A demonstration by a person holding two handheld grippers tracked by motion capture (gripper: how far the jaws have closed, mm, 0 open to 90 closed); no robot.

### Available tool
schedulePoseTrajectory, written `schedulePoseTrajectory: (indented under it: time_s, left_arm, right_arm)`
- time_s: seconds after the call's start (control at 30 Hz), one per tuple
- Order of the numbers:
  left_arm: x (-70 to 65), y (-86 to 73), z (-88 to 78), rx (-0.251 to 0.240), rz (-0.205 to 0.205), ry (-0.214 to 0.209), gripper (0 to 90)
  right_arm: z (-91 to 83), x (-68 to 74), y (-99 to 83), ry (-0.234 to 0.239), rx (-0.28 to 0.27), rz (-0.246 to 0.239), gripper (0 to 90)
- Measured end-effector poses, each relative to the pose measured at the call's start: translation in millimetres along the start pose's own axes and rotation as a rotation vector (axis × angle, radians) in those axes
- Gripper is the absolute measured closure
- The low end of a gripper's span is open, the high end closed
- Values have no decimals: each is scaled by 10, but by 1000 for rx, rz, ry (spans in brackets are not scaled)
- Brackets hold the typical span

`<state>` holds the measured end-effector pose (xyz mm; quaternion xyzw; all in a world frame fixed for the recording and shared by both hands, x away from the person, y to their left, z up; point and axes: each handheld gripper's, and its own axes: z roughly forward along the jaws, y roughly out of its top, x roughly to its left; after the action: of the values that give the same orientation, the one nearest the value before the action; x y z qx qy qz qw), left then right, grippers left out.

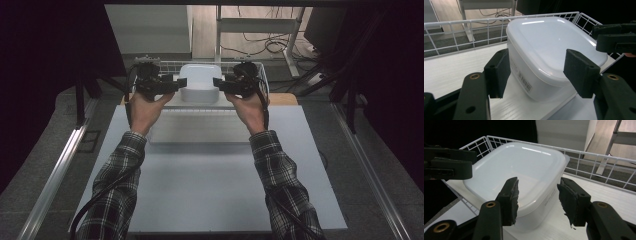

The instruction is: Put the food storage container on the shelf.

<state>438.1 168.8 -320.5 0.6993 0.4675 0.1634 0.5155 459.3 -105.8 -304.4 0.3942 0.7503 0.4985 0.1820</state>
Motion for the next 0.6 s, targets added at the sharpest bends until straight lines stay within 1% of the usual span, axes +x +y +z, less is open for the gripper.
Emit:
schedulePoseTrajectory:
  time_s: [0.13, 0.17, 0.2, 0.27, 0.33, 0.37, 0.4, 0.43, 0.47, 0.5, 0.53, 0.57, 0.6]
  left_arm:
    - [14, 5, 7, -1, 2, 1, 369]
    - [10, 8, -6, -3, 18, 16, 344]
    - [10, 6, -15, -4, 24, 17, 335]
    - [8, -5, -38, -6, 25, -3, 298]
    - [2, -23, -59, 1, 26, -32, 266]
    - [2, -23, -59, 1, 26, -32, 249]
    - [-6, -36, -73, 2, 31, -51, 229]
    - [-13, -46, -83, 5, 32, -59, 229]
    - [-35, -73, -110, 15, 44, -75, 207]
    - [-35, -73, -110, 15, 44, -75, 200]
    - [-43, -89, -118, 28, 60, -95, 171]
    - [-53, -104, -125, 38, 69, -105, 157]
    - [-76, -142, -141, 39, 89, -116, 145]
  right_arm:
    - [18, -14, 8, -7, -1, 8, 483]
    - [15, -14, 11, -18, -3, 7, 472]
    - [12, -13, 11, -21, -4, 5, 465]
    - [2, -8, 5, -21, -6, -3, 432]
    - [-15, -6, -5, -8, -18, -8, 375]
    - [-15, -6, -5, -8, -18, -8, 375]
    - [-32, -1, -16, 17, -23, -8, 309]
    - [-32, -1, -16, 17, -23, -8, 309]
    - [-44, 16, -33, 32, -24, -17, 266]
    - [-44, 16, -33, 32, -24, -17, 266]
    - [-62, 40, -58, 40, -33, -35, 211]
    - [-72, 52, -72, 41, -35, -41, 188]
    - [-83, 63, -86, 42, -36, -48, 174]
